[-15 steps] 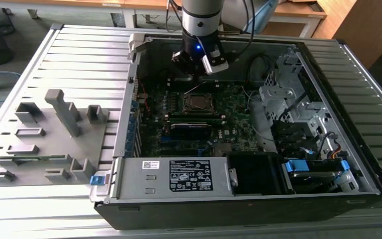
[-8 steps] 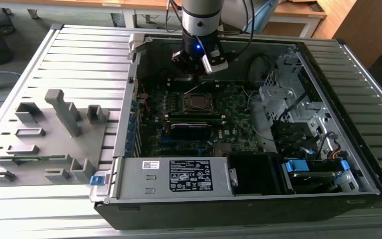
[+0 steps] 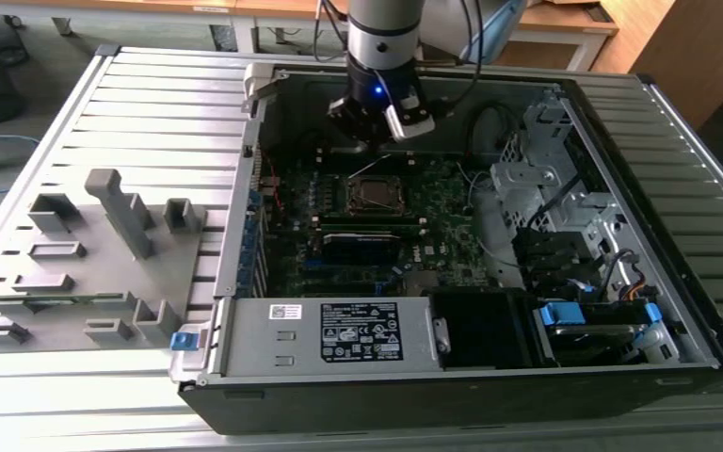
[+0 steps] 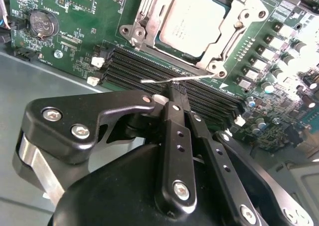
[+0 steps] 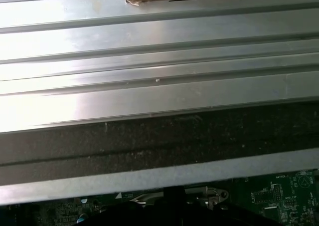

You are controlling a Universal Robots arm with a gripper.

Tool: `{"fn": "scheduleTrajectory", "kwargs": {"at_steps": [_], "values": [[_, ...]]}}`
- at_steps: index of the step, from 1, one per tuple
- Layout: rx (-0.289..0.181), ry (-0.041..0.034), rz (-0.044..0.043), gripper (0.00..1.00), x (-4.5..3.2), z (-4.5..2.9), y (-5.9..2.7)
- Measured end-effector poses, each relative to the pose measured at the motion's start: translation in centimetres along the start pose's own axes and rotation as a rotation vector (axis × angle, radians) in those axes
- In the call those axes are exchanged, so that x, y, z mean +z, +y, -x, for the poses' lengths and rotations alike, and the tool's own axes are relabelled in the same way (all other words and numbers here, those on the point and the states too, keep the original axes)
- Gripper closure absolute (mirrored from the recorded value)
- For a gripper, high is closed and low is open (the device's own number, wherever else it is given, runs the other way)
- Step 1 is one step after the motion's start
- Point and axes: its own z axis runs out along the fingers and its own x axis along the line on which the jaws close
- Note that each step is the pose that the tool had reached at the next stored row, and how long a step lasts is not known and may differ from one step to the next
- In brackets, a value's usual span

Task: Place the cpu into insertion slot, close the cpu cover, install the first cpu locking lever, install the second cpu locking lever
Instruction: 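Install the first cpu locking lever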

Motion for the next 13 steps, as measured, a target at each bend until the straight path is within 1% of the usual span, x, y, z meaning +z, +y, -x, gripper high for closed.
{"fn": "scheduleTrajectory", "kwargs": {"at_steps": [6, 13], "values": [[0.001, -0.0002, 0.0001, 0.89, 0.19, 0.2, 0.0], [0.001, -0.0001, -0.0001, 0.89, 0.26, 0.23, -0.01]]}}
